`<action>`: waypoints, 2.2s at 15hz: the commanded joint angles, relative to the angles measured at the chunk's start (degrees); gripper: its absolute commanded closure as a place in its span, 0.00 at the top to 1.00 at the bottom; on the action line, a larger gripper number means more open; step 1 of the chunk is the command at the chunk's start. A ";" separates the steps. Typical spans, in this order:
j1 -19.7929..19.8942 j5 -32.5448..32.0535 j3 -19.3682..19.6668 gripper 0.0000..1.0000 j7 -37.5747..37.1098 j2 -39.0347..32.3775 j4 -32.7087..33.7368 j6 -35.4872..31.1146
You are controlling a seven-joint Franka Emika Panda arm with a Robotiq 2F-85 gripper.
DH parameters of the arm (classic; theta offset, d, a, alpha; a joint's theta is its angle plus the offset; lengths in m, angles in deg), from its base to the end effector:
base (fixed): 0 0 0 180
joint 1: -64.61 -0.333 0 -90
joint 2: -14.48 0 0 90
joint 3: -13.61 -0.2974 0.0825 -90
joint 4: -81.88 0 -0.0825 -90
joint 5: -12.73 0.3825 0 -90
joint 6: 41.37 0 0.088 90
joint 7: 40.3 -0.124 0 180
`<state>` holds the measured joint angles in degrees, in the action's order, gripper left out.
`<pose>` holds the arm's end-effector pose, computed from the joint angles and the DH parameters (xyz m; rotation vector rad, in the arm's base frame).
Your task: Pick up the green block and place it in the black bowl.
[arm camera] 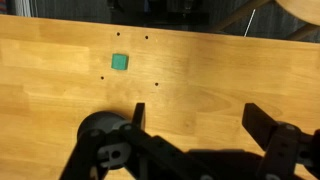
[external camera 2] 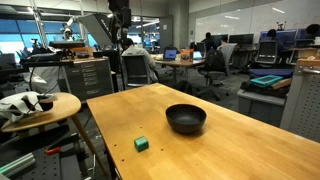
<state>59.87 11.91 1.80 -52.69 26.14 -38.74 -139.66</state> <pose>0.4533 0.1363 0.4545 3.0282 0.1029 -0.2597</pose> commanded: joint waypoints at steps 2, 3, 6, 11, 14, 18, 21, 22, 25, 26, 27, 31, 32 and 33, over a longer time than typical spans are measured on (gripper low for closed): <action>-0.93 -0.16 0.83 1.00 -0.17 -0.04 0.42 0.12; -0.92 -0.16 0.83 1.00 -0.17 0.04 0.45 0.12; -0.92 -0.16 0.83 1.00 -0.17 0.06 0.46 0.12; -0.79 0.19 1.07 1.00 -0.81 0.31 -1.51 -0.71; -0.65 0.48 1.36 1.00 -1.68 0.95 -3.76 -2.24; -0.47 0.50 1.75 1.00 -3.04 1.58 -7.17 -5.67; -0.23 0.64 2.23 1.00 -4.10 1.66 -10.03 -8.70; -0.09 0.52 2.43 1.00 -4.67 1.71 -11.18 -10.08; 0.11 0.25 2.95 1.00 -6.01 1.53 -14.13 -13.54; 0.14 -0.07 3.04 1.00 -6.28 1.44 -15.11 -14.65; 0.10 -0.05 3.16 1.00 -6.18 1.33 -15.96 -15.54; 0.41 -1.85 3.32 1.00 -6.83 0.93 -19.74 -18.65; 0.59 -2.26 3.43 1.00 -7.03 0.80 -20.76 -19.32; 0.76 -2.51 3.57 1.00 -7.14 0.67 -21.78 -20.01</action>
<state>60.14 10.87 4.95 -58.56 26.05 -57.42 -156.90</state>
